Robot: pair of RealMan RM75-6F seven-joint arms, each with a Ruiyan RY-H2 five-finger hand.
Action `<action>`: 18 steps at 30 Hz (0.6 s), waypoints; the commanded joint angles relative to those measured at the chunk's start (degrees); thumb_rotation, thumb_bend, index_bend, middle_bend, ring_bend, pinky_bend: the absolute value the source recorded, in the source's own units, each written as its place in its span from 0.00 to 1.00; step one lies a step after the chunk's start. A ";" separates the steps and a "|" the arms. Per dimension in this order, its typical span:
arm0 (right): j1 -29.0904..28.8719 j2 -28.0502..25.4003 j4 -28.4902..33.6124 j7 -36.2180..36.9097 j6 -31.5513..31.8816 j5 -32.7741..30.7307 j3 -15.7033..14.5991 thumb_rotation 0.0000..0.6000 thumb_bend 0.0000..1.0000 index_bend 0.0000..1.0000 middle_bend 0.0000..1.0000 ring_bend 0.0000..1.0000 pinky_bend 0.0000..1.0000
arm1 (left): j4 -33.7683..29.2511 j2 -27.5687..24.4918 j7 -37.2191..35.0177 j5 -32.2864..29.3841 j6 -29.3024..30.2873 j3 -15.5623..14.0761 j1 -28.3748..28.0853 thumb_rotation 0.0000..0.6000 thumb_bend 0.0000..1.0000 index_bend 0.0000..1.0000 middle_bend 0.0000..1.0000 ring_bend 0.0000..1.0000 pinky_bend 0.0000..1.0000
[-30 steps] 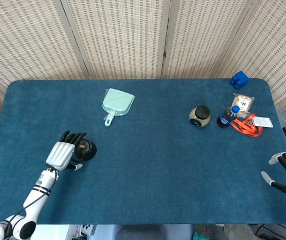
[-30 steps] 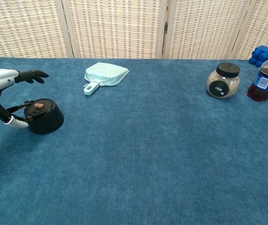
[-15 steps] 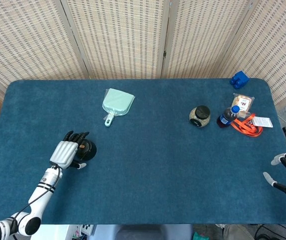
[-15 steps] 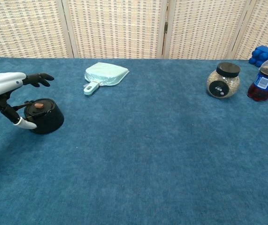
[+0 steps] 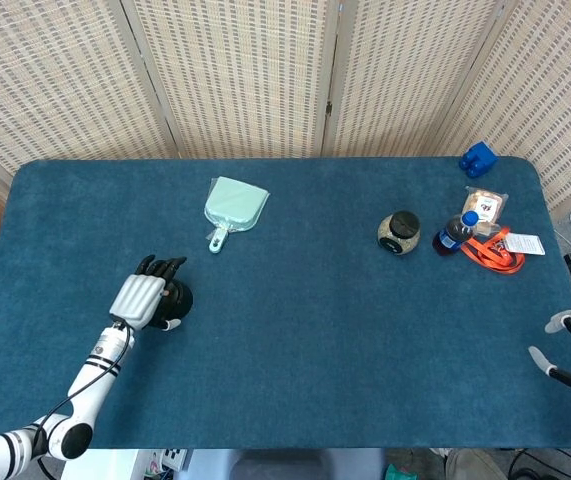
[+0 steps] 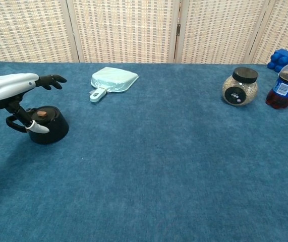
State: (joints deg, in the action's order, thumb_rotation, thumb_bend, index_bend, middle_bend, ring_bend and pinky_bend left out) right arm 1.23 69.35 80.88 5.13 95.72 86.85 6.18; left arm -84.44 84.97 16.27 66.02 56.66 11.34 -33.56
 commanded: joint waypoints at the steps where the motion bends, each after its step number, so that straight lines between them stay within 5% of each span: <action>1: 0.10 0.06 -0.16 0.18 0.00 -0.07 -0.02 1.00 0.17 0.51 0.44 0.36 0.39 | 0.80 -0.91 1.74 -2.26 -1.26 -0.41 -0.46 1.00 0.08 0.04 0.11 0.11 0.00; 18: -0.07 0.12 0.23 -0.20 -0.19 0.62 -0.16 1.00 0.17 0.51 0.44 0.36 0.38 | 6.77 -2.65 0.61 -10.44 -1.72 1.82 -0.78 1.00 0.08 0.05 0.11 0.11 0.00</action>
State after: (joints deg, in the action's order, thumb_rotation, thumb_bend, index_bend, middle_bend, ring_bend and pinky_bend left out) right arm 1.17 69.48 81.11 4.94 95.54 87.47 6.02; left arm -78.37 82.25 16.99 56.29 55.29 12.69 -33.94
